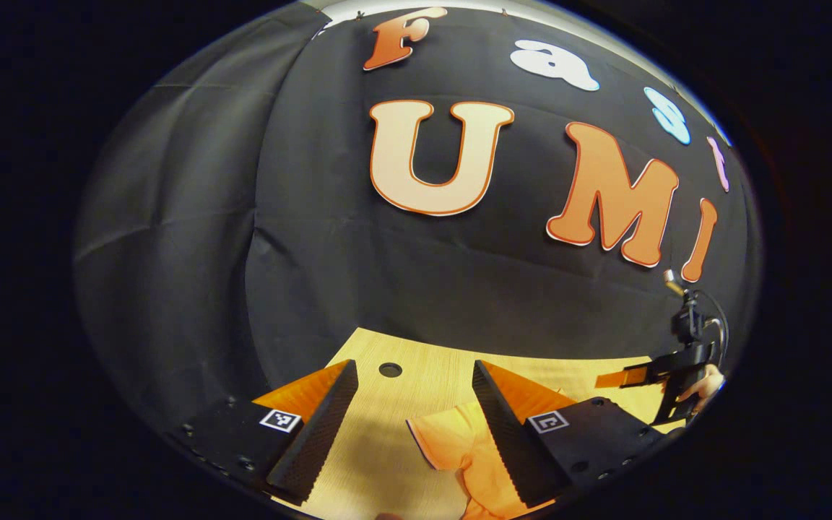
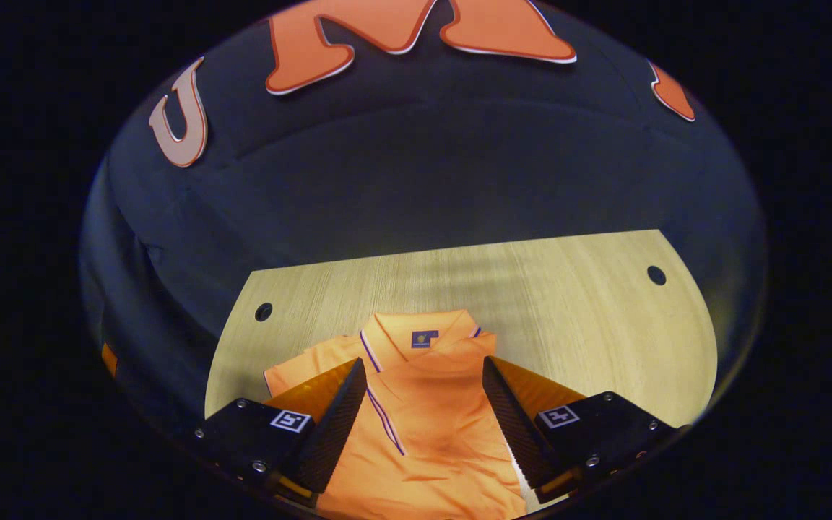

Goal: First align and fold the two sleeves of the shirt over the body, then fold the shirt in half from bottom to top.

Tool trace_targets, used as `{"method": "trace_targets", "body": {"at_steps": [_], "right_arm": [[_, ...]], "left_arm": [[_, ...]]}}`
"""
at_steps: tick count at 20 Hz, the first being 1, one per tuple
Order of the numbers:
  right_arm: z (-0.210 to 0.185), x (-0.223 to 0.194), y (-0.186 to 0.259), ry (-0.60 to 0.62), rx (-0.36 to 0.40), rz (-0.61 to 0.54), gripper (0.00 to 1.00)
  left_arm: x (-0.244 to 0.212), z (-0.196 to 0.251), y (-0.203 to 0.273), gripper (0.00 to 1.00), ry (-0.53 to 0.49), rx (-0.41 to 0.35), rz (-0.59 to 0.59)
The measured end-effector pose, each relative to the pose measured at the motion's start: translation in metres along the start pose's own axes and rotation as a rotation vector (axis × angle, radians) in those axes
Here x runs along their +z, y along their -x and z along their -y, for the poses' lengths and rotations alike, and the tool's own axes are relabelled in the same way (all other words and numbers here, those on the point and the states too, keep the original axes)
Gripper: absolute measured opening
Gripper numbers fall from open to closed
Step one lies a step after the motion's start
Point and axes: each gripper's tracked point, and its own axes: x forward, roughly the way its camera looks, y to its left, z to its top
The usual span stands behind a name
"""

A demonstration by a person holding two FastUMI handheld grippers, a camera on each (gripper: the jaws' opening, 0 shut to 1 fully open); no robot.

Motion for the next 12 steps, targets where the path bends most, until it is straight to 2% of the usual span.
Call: {"method": "trace_targets", "body": {"at_steps": [3,6,12], "right_arm": [[0.021,0.023,0.030,0.030,-0.031,0.087,0.98],[0.028,0.033,0.057,0.036,-0.024,0.138,0.99],[0.051,0.046,0.104,0.096,-0.027,0.211,0.98]], "left_arm": [[-0.003,0.013,-0.013,0.98,-0.035,-0.005,-0.023],[-0.017,0.027,-0.033,0.98,-0.056,-0.024,-0.074],[-0.062,0.040,-0.073,0.98,-0.111,0.003,-0.243]]}}
